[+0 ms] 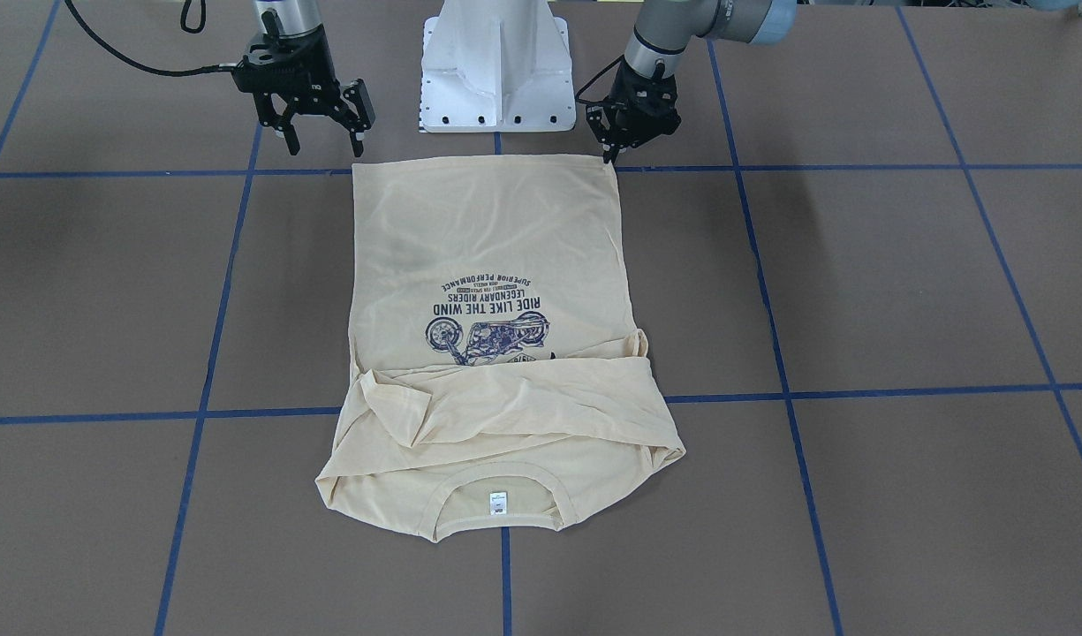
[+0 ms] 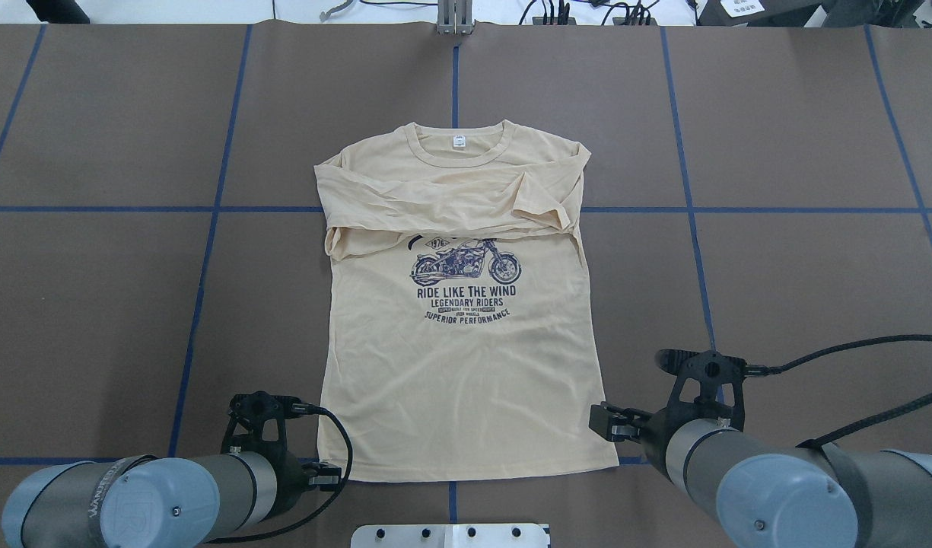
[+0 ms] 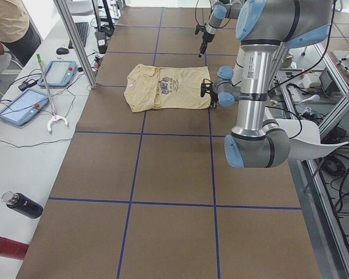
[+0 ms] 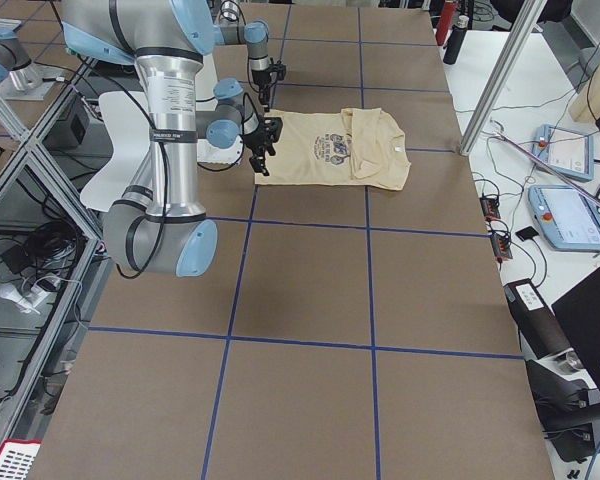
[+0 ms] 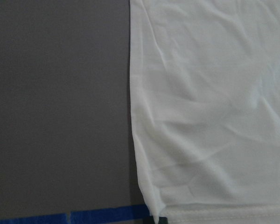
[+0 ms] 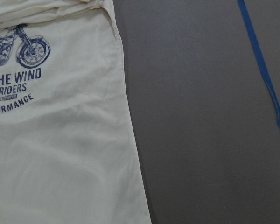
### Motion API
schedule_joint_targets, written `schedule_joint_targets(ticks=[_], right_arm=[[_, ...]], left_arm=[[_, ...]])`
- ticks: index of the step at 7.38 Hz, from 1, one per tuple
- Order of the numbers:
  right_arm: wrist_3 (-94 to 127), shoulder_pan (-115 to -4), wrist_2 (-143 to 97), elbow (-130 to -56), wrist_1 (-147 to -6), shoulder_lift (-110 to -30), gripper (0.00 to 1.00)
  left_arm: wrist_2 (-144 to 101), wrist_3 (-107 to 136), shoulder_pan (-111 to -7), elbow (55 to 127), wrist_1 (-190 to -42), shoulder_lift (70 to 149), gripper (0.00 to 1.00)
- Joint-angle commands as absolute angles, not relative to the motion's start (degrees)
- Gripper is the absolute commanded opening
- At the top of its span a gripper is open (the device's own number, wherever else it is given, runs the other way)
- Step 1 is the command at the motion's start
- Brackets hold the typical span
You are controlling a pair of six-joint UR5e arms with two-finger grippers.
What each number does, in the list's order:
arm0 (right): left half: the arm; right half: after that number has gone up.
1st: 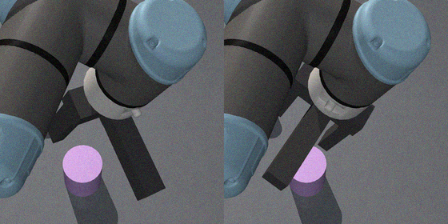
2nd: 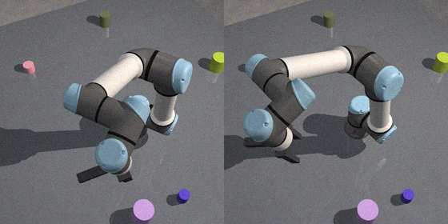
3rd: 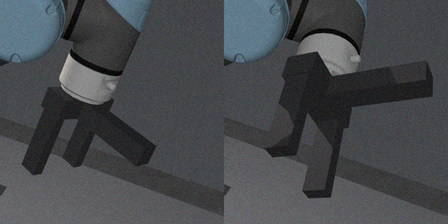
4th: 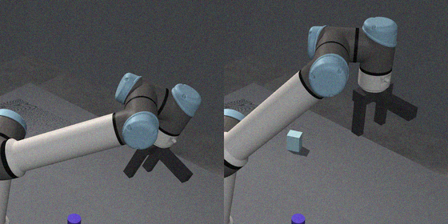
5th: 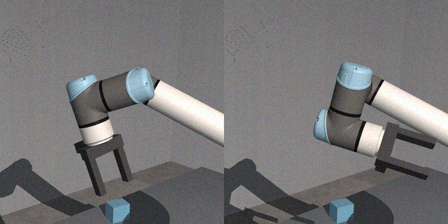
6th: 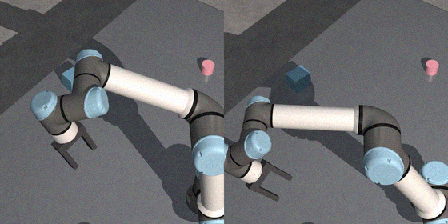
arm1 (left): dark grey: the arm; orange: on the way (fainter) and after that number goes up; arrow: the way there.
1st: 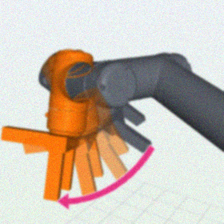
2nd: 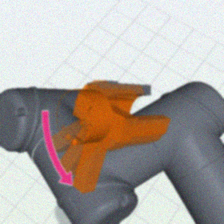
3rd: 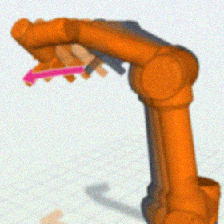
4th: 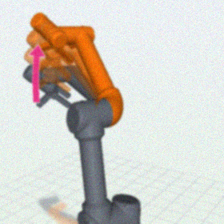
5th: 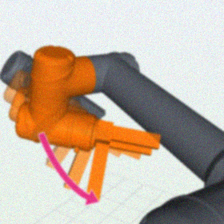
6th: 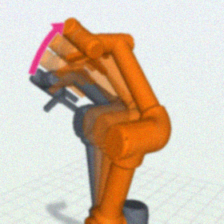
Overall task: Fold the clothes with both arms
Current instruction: 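Grasp the hem corners with both grippers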
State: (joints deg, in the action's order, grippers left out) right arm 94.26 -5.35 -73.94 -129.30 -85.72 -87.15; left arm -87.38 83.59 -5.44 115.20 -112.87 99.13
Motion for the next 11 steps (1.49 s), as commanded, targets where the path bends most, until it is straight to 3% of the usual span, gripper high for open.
schedule_joint_targets(ticks=[1,3,11], right_arm=[[100.7,1.0,-66.6,-126.8,-85.5,-86.5,0.86],[102.9,2.5,-64.8,-123.5,-85.3,-85.0,0.58],[103.0,3.6,-63.2,-119.0,-85.1,-83.2,0.55]], left_arm=[[-87.4,83.6,-5.5,115.5,-112.9,99.8,0.0],[-87.4,83.6,-5.7,116.7,-112.9,99.7,0.0],[-87.5,83.6,-5.7,117.4,-112.9,99.4,0.0]])
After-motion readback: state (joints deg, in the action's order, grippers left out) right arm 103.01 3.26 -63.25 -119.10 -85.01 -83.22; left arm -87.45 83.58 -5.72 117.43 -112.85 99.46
